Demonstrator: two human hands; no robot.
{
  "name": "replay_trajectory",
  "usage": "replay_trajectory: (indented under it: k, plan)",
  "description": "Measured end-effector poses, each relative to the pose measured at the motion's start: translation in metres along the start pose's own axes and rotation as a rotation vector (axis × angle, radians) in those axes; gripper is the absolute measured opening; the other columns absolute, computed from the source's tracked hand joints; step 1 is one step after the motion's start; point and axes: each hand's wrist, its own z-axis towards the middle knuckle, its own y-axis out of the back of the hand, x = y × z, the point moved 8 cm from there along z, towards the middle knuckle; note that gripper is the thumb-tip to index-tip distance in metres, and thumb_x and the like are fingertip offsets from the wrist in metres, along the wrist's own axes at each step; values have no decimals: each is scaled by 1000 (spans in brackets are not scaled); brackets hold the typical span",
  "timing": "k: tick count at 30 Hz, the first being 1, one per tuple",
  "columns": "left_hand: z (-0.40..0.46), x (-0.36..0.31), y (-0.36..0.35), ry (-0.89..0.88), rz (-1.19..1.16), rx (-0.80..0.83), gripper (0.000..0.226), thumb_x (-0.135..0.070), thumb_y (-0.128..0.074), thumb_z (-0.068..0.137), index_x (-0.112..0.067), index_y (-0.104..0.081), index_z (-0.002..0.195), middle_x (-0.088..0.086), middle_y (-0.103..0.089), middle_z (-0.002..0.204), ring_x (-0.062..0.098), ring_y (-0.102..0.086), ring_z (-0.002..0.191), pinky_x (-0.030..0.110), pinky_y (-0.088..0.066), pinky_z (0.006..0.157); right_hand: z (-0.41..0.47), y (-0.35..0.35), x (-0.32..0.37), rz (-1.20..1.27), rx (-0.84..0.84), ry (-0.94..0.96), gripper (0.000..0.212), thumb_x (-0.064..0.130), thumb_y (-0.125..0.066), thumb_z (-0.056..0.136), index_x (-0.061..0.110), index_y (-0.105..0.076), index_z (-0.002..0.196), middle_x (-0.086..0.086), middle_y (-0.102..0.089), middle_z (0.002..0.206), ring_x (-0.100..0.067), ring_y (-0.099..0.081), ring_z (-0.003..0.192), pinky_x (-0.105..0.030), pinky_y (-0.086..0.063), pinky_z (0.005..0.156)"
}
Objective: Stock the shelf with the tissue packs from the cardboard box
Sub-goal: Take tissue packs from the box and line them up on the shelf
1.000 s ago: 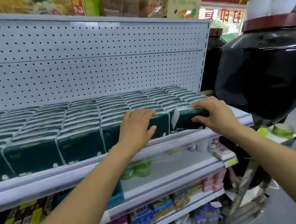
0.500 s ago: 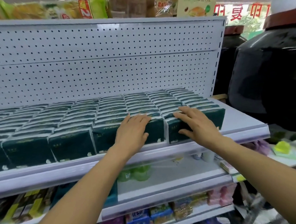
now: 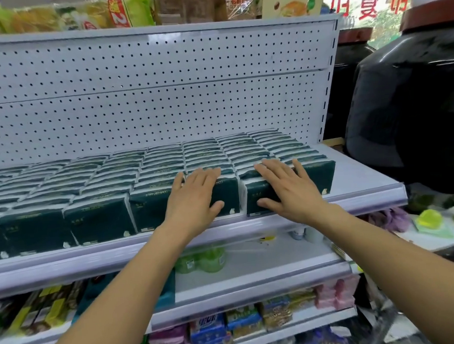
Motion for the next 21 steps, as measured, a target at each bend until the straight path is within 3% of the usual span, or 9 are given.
replay_trajectory:
  k: [3, 6, 8, 15, 18, 21]
  plan:
    - [-12, -13, 9, -19, -13, -127, 68, -49, -49, 96, -23, -23, 154, -1, -29, 158, 19, -17, 149, 48, -6, 122, -13, 17, 1, 85, -117, -31, 71, 52, -49, 95, 26, -19, 154, 1, -22, 159, -19, -15, 148, -50, -2, 120]
    - [-26, -30, 11, -44, -1, -251, 68, -47, -60, 91, -17, -39, 148, 3, -43, 151, 24, -33, 143, 54, -20, 118, -32, 29, 3, 70, -284, -29, 64, 44, -56, 93, 22, -34, 149, -1, -38, 152, -23, -31, 142, -53, -14, 118]
    - [-26, -40, 4, -58, 20, -248, 69, -46, -65, 87, -17, -43, 145, 4, -47, 147, 26, -39, 139, 55, -25, 115, -34, 21, 4, 44, -260, -5, 61, 41, -61, 91, 22, -40, 145, -3, -43, 149, -26, -36, 139, -52, -20, 116]
    - [-7, -32, -9, 35, 23, -139, 66, -39, -57, 95, -21, -29, 152, -1, -32, 157, 20, -25, 146, 47, -7, 122, -16, 10, -7, 61, -242, -41, 46, 25, -73, 84, 19, -61, 128, -7, -59, 129, -31, -54, 120, -46, -41, 97]
    - [-2, -27, -17, 40, -2, -76, 68, -40, -53, 97, -22, -21, 154, -2, -23, 161, 17, -18, 148, 42, -4, 122, -6, 2, 0, 10, -203, 20, 56, 35, -72, 83, 18, -54, 134, -9, -55, 135, -32, -51, 125, -47, -36, 105]
    - [-1, -26, -22, 48, -16, -36, 68, -39, -52, 97, -24, -19, 154, -3, -22, 161, 16, -17, 148, 40, -5, 122, 0, -8, 7, -39, -166, 34, 69, 43, -65, 87, 19, -40, 146, -10, -40, 151, -31, -36, 140, -52, -23, 115]
